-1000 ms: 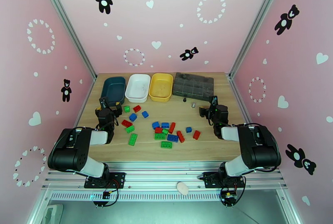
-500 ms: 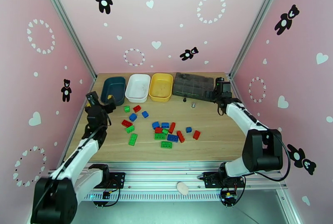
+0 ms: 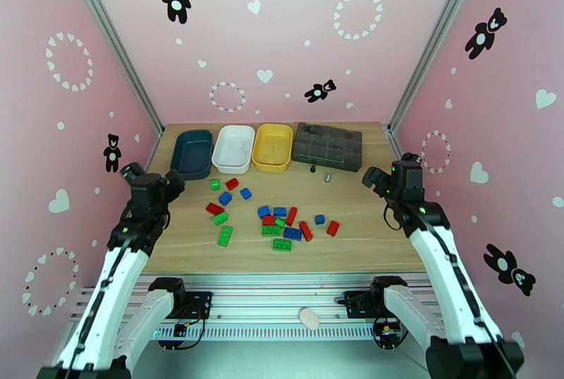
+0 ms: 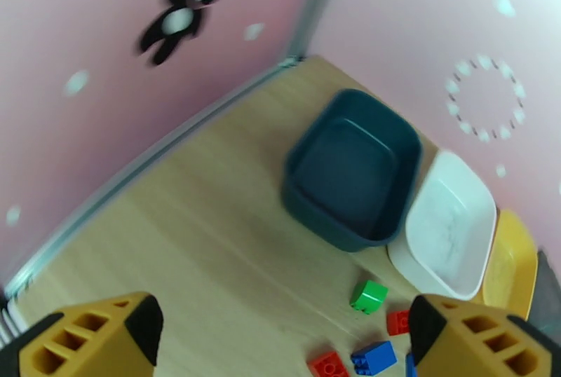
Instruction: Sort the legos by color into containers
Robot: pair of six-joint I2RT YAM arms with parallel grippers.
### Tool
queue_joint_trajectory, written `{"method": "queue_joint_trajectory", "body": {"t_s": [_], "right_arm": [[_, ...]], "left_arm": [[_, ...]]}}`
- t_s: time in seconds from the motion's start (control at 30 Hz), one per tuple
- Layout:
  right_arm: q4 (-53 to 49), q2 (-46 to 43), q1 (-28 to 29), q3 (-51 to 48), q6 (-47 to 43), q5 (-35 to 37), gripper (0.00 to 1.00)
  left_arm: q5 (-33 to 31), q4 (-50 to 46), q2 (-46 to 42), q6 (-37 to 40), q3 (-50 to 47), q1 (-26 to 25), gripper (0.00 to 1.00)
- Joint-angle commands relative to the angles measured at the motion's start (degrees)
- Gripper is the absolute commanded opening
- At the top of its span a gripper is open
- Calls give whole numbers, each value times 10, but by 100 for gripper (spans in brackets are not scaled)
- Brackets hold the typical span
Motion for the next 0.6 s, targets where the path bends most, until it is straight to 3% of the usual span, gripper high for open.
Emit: {"method": "queue_joint_trajectory", "body": {"t_s": [0.0,0.1,0.17,0.33,0.57], "right_arm": [[-51,-23,-2,-11,67,-42,99],[-62,-17,-2,-2,68,-93,98],[-68,3,-1,7,71,-135,96],[-73,70,27,31,88,-208,87],[-42,161,178,98,63,-195,82]], "left_arm": [[26,-46,-23,-85,1,22,98],[72,-74,2,-94,35,24,98],[136,-83,30,-89,52,25,98],[282,-104,104,-94,86,23,77],[302,-160,141,-104,153,-54,81]]}}
